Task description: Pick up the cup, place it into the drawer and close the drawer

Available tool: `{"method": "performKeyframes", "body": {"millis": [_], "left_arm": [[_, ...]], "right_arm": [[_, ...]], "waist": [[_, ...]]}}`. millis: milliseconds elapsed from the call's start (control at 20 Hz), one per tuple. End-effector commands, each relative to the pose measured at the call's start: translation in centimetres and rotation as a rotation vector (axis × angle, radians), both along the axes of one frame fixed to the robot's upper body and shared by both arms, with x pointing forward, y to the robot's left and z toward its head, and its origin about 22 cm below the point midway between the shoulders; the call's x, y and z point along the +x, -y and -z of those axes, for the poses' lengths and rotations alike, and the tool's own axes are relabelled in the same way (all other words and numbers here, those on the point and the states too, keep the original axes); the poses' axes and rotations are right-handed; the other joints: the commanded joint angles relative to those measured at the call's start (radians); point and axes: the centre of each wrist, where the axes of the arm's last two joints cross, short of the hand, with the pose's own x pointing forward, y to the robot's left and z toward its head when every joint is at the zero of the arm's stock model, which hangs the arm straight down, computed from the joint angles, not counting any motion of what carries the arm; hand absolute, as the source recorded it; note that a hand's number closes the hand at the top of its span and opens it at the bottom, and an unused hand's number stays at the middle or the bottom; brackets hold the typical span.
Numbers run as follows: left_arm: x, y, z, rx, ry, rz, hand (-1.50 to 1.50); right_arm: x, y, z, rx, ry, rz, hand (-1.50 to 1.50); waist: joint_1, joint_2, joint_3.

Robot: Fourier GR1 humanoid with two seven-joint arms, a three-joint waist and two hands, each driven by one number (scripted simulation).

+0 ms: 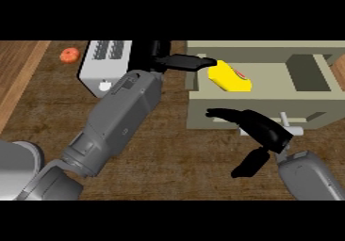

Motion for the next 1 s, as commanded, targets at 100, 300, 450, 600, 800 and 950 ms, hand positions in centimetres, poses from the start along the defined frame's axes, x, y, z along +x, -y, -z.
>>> {"method": "performKeyframes", "body": {"millis": [100,300,450,600,800,950], "left_arm": [[-1.2,-0.9,2.5,-0.038,0.002,0.015,-1.50],[-0.7,-4.4,2.0,-0.046,-0.002,0.010,-1.50],[-0.6,-6.7,2.4,-0.040,0.002,0.015,-1.50],[-1.4,-7.4,3.8,-0.070,-0.010,0.014,-1.50],[-1.3,-8.8,3.1,-0.066,0.015,0.038,-1.50],[-1.5,-9.6,3.3,-0.048,-0.005,0.045,-1.50]], "right_arm": [[2.5,-1.7,6.4,-0.157,-0.050,0.016,1.50],[4.8,1.2,8.2,-0.138,-0.038,0.101,1.50],[7.3,2.2,6.9,-0.061,0.024,0.124,1.50],[9.5,3.2,5.1,-0.014,0.078,0.167,1.50],[12.0,5.1,1.6,0.048,0.151,0.253,1.50],[12.9,7.5,-0.5,0.066,0.193,0.330,1.50]], "waist": [[0.063,-0.005,0.001],[0.090,-0.003,0.002],[0.103,0.007,0.003],[0.108,0.010,0.003],[0.138,0.020,0.004],[0.158,0.024,0.005]]}}
